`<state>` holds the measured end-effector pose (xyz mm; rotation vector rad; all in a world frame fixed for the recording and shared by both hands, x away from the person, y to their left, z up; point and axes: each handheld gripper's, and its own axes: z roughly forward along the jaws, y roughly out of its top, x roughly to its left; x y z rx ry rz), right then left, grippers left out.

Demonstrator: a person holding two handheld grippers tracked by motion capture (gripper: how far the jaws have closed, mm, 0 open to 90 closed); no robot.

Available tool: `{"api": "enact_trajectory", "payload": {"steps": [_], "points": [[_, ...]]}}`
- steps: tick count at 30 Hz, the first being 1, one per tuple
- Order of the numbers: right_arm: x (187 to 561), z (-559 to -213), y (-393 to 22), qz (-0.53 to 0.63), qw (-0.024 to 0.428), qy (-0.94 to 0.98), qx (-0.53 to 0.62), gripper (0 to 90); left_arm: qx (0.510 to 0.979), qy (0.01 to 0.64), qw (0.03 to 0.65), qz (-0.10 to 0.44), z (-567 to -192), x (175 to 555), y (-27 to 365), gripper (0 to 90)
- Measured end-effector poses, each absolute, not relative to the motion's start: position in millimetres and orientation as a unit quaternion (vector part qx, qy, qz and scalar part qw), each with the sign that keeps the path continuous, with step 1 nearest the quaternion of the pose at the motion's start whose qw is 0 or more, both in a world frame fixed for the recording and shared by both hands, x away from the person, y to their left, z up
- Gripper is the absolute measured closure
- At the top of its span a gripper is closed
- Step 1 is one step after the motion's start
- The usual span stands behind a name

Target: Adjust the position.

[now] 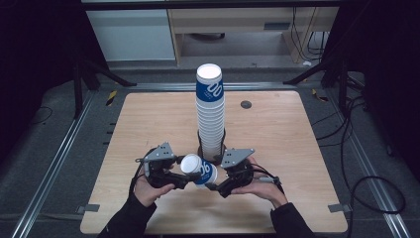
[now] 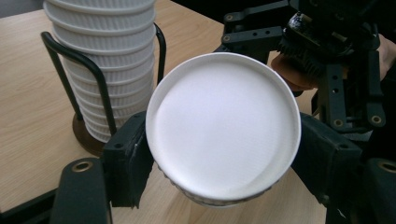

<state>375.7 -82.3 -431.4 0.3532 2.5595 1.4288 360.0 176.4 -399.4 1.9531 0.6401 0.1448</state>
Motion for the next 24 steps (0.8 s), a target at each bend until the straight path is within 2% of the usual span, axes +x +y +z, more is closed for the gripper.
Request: {"api": "enact_trajectory", "payload": {"steps": [12,24], "points": [[378.1,-433.7,-102.3,0.502,0.090,0.847,0.149,7.3,0.785,0.272,0.552,0.067,-392.5,359.5,188.3,26.9],[377.6,-435.2,-102.3,0.540,0.058,0.827,0.145,7.1,0.771,0.253,0.582,0.052,-392.7,355.0,182.6,26.9]]}}
